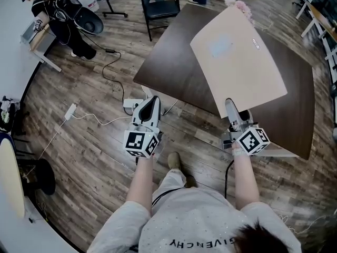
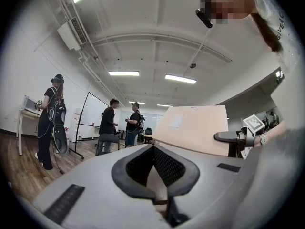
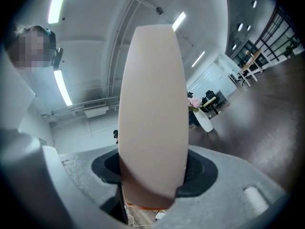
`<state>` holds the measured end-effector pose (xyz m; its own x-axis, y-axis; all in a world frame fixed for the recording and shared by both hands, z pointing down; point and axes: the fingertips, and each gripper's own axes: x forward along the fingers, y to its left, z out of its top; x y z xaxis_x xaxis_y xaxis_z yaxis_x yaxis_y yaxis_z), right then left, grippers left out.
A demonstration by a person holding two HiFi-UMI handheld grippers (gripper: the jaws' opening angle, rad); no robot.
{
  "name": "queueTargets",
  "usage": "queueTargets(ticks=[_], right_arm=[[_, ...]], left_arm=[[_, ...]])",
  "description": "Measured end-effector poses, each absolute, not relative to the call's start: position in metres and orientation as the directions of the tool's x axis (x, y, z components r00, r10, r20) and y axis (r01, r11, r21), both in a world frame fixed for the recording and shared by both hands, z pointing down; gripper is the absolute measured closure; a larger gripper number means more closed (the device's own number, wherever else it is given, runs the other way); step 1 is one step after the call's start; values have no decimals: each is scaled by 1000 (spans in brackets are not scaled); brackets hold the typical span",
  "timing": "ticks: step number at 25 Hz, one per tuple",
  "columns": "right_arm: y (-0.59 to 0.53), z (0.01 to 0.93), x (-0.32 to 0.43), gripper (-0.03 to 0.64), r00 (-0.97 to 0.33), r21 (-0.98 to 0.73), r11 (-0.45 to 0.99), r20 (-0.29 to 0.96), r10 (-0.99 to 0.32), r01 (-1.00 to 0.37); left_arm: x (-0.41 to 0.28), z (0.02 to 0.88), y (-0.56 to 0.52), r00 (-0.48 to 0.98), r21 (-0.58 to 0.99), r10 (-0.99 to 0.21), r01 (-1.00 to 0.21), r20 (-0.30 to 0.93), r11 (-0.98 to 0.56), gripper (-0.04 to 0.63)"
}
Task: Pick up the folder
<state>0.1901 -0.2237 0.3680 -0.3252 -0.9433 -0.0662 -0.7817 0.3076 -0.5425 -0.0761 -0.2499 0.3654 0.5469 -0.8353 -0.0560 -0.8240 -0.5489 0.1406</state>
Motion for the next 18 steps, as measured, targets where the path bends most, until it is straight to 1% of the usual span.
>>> queueTargets(ticks=[12,18], right_arm=[[-201,336,201,347,-327,-383,331,-77,-942,-862],[-189,326,209,347,-313,-342,323,-87,-946,-883]], left_arm=[[-71,341,-230,537,107,-843,-836,-36,-538,598],[-71,329,-220,528,104,-848,-842,-42,-529,598]])
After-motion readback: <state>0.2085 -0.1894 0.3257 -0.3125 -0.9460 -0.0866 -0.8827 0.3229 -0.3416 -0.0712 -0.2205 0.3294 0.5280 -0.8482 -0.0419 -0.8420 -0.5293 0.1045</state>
